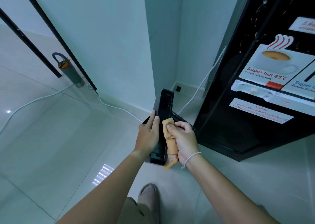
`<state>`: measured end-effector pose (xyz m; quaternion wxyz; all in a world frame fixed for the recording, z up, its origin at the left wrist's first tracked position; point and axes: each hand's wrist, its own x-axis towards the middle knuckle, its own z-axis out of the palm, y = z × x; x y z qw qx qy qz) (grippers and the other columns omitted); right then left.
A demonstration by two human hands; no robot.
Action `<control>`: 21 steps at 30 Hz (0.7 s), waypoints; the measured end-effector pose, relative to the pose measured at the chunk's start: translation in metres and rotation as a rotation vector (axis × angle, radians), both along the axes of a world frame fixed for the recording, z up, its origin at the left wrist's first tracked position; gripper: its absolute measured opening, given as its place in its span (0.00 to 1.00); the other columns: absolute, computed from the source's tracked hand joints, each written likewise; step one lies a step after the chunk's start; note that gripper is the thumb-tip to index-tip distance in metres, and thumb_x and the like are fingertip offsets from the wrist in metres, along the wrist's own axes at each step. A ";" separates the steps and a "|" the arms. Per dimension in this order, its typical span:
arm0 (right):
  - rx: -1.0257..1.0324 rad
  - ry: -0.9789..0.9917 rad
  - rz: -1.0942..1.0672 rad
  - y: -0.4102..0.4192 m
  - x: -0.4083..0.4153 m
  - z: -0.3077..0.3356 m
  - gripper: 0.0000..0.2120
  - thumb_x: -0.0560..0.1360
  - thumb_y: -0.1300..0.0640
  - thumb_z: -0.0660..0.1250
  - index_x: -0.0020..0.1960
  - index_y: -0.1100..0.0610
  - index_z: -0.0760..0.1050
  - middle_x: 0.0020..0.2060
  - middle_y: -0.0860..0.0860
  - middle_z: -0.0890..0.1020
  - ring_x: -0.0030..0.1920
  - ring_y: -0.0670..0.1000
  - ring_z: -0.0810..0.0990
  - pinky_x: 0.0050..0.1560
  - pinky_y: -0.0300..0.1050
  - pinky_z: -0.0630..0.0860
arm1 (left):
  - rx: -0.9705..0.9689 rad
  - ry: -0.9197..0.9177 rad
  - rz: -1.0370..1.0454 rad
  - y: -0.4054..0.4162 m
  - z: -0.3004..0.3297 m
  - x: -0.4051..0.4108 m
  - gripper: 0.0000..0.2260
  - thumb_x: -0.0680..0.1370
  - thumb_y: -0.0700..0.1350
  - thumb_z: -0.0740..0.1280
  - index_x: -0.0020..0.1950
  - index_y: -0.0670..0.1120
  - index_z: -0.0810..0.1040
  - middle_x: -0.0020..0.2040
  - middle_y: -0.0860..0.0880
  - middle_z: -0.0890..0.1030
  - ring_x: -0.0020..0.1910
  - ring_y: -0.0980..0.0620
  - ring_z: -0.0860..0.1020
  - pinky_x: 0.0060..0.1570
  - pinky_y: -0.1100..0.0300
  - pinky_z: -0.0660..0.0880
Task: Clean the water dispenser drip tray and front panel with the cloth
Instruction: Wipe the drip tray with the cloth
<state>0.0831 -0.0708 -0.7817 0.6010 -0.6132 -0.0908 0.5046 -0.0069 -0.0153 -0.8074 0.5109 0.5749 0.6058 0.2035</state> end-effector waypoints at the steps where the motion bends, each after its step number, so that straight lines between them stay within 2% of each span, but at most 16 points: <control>1: -0.016 -0.026 -0.004 0.003 0.001 0.000 0.09 0.71 0.64 0.70 0.45 0.55 0.72 0.43 0.52 0.80 0.42 0.48 0.79 0.45 0.41 0.76 | -0.002 0.004 -0.010 -0.001 -0.003 -0.002 0.24 0.73 0.65 0.52 0.70 0.68 0.62 0.64 0.26 0.67 0.65 0.30 0.67 0.63 0.36 0.65; 4: -0.064 -0.134 -0.013 0.016 0.006 0.003 0.09 0.70 0.63 0.70 0.43 0.54 0.71 0.42 0.50 0.79 0.40 0.48 0.78 0.43 0.40 0.75 | 0.019 0.008 -0.044 -0.004 -0.003 -0.006 0.21 0.78 0.61 0.52 0.72 0.66 0.61 0.60 0.28 0.70 0.64 0.33 0.69 0.65 0.38 0.66; 6: -0.074 -0.206 -0.040 0.030 0.015 0.008 0.08 0.70 0.62 0.70 0.44 0.55 0.71 0.39 0.48 0.76 0.38 0.46 0.76 0.37 0.37 0.72 | 0.027 0.018 -0.085 -0.010 -0.003 -0.008 0.20 0.80 0.58 0.52 0.73 0.66 0.59 0.50 0.43 0.73 0.60 0.40 0.72 0.64 0.44 0.69; 8: -0.076 -0.245 -0.077 0.045 0.028 0.012 0.09 0.70 0.62 0.71 0.41 0.54 0.71 0.39 0.49 0.76 0.40 0.49 0.76 0.40 0.39 0.73 | 0.044 0.001 -0.126 -0.015 -0.003 -0.008 0.20 0.79 0.59 0.52 0.72 0.66 0.60 0.38 0.51 0.67 0.54 0.34 0.72 0.59 0.40 0.70; 10: -0.081 -0.248 -0.082 0.058 0.039 0.015 0.09 0.70 0.62 0.71 0.41 0.54 0.71 0.44 0.52 0.78 0.43 0.51 0.77 0.44 0.44 0.75 | 0.035 -0.028 -0.133 -0.017 -0.007 -0.007 0.22 0.77 0.62 0.52 0.71 0.67 0.60 0.34 0.52 0.62 0.54 0.28 0.71 0.56 0.35 0.70; 13: -0.092 -0.229 -0.041 0.066 0.045 0.015 0.10 0.70 0.62 0.71 0.48 0.56 0.72 0.48 0.54 0.79 0.45 0.52 0.78 0.46 0.45 0.76 | 0.028 -0.058 -0.104 -0.016 -0.013 -0.006 0.24 0.75 0.65 0.50 0.71 0.68 0.60 0.37 0.51 0.67 0.56 0.30 0.71 0.59 0.35 0.68; 15: -0.086 -0.219 -0.028 0.062 0.042 0.016 0.09 0.71 0.61 0.70 0.50 0.57 0.74 0.46 0.54 0.79 0.43 0.50 0.78 0.44 0.42 0.76 | 0.056 -0.070 -0.095 -0.016 -0.014 -0.005 0.24 0.74 0.67 0.50 0.71 0.68 0.60 0.47 0.43 0.77 0.60 0.34 0.72 0.63 0.38 0.68; 16: -0.085 -0.211 -0.014 0.058 0.038 0.015 0.09 0.71 0.62 0.70 0.50 0.57 0.74 0.45 0.53 0.79 0.40 0.49 0.78 0.42 0.40 0.75 | 0.076 -0.078 -0.077 -0.013 -0.016 -0.004 0.25 0.73 0.67 0.50 0.71 0.67 0.61 0.54 0.40 0.78 0.62 0.35 0.72 0.64 0.39 0.68; 18: -0.081 -0.175 0.025 0.045 0.027 0.014 0.09 0.72 0.62 0.70 0.51 0.58 0.76 0.41 0.52 0.80 0.37 0.46 0.77 0.39 0.36 0.74 | 0.077 -0.106 -0.044 -0.006 -0.015 -0.003 0.25 0.75 0.64 0.50 0.71 0.62 0.64 0.62 0.44 0.78 0.63 0.43 0.74 0.66 0.47 0.69; 19: -0.076 -0.153 0.047 0.038 0.021 0.013 0.09 0.72 0.62 0.69 0.52 0.59 0.76 0.39 0.51 0.79 0.35 0.45 0.76 0.37 0.35 0.74 | 0.081 -0.117 -0.028 -0.004 -0.011 -0.003 0.22 0.78 0.60 0.51 0.70 0.59 0.67 0.60 0.49 0.79 0.60 0.50 0.76 0.64 0.57 0.71; 20: -0.072 -0.132 0.068 0.032 0.015 0.012 0.09 0.72 0.63 0.69 0.52 0.60 0.76 0.37 0.49 0.79 0.34 0.44 0.76 0.36 0.34 0.74 | 0.082 -0.132 -0.014 -0.001 -0.007 -0.004 0.17 0.80 0.55 0.51 0.67 0.58 0.70 0.55 0.53 0.80 0.54 0.57 0.77 0.56 0.70 0.72; 21: -0.071 -0.113 0.089 0.025 0.009 0.011 0.09 0.72 0.63 0.69 0.52 0.60 0.77 0.36 0.49 0.79 0.33 0.44 0.76 0.36 0.34 0.74 | 0.075 -0.138 0.001 0.002 -0.003 -0.005 0.14 0.82 0.51 0.52 0.64 0.60 0.71 0.49 0.56 0.80 0.47 0.61 0.77 0.45 0.77 0.70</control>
